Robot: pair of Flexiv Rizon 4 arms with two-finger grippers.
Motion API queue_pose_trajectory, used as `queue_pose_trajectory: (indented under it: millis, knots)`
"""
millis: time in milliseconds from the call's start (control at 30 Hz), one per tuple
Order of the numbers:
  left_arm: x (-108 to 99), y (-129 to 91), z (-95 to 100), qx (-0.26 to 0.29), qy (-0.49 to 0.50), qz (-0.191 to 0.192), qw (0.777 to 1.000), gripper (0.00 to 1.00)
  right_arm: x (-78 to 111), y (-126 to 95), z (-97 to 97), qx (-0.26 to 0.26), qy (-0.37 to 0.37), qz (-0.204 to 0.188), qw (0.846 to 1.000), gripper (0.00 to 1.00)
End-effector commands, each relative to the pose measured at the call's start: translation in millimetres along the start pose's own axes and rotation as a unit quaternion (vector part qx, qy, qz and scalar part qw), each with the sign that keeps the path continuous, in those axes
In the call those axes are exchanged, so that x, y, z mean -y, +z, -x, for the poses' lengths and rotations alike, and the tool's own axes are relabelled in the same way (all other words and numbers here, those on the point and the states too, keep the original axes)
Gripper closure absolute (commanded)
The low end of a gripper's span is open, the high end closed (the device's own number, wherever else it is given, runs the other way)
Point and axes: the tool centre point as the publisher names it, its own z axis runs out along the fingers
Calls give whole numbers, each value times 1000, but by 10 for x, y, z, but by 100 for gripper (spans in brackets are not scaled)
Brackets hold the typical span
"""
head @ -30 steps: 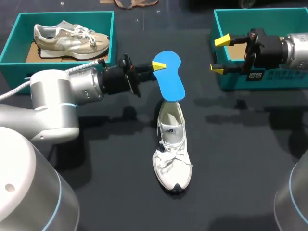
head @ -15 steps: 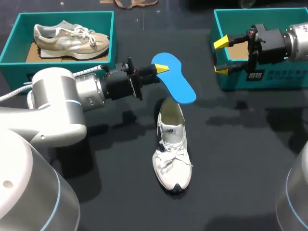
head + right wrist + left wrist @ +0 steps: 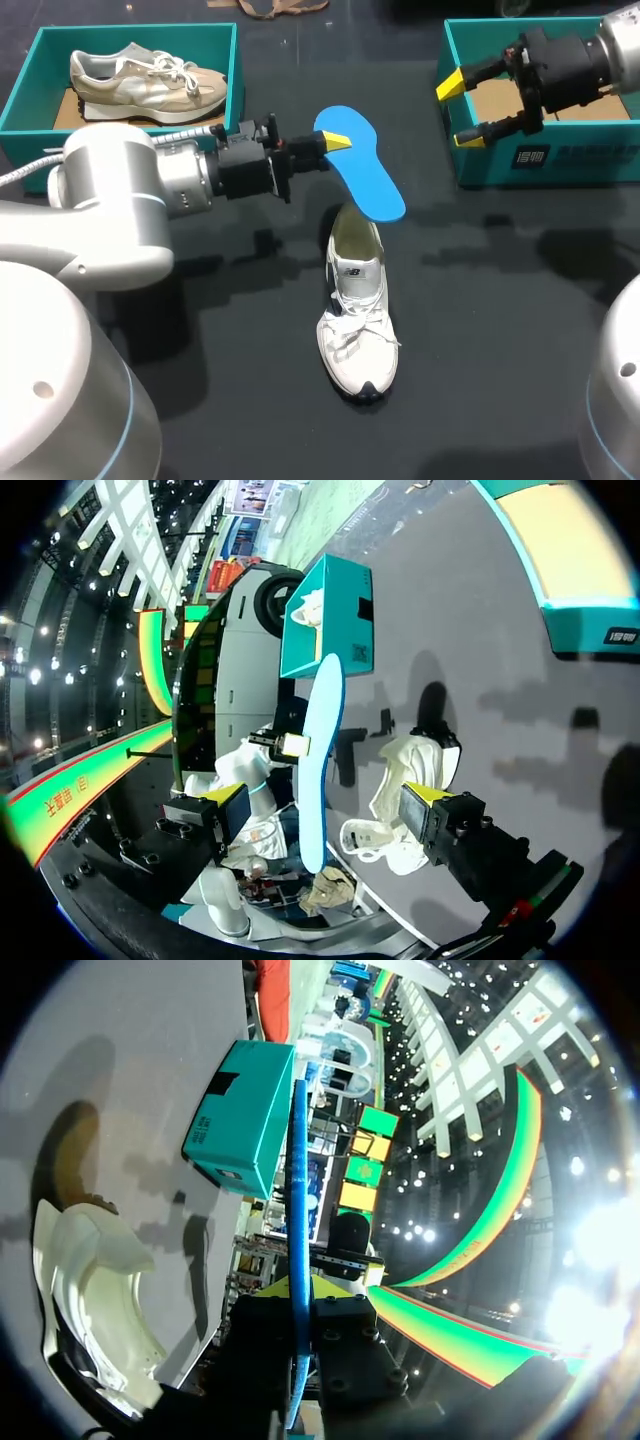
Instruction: Take the shoe out of the shoebox, open the shoe tongue, remove and reinsert the insole, then place the shoe into the shoebox
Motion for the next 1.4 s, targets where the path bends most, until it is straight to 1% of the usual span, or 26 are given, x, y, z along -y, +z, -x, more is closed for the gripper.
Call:
queue_pose_trajectory:
  millis: [33,133,367,700,867,1000,1100,1133,1233,1267,1400]
  knots:
    - [10,-12,7,0,0,2,1000,100,38,3,-144,102,9,-1,995,0]
    - [10,-12,7,0,0,2,1000,100,34,30,-190,134,18,-9,991,0]
    - [10,-12,7,0,0,2,1000,100,23,143,-296,216,32,-27,976,0]
    - [10,-12,7,0,0,2,1000,100,-6,402,-469,323,33,-40,945,0]
    - [10,-12,7,0,0,2,1000,100,-30,501,-551,366,29,-42,929,0]
    - [10,-12,7,0,0,2,1000,100,-9,555,-646,394,17,-38,918,0]
    - [10,-12,7,0,0,2,1000,100,-4,597,-722,430,24,-31,902,0]
    - [10,-12,7,0,0,2,1000,100,0,621,-759,447,28,-28,894,0]
    - [10,-12,7,0,0,2,1000,100,16,658,-824,476,34,-26,878,0]
    - [10,-12,7,0,0,2,1000,100,25,673,-850,491,38,-22,870,0]
    - [10,-12,7,0,0,2,1000,100,46,696,-916,517,42,-10,855,0]
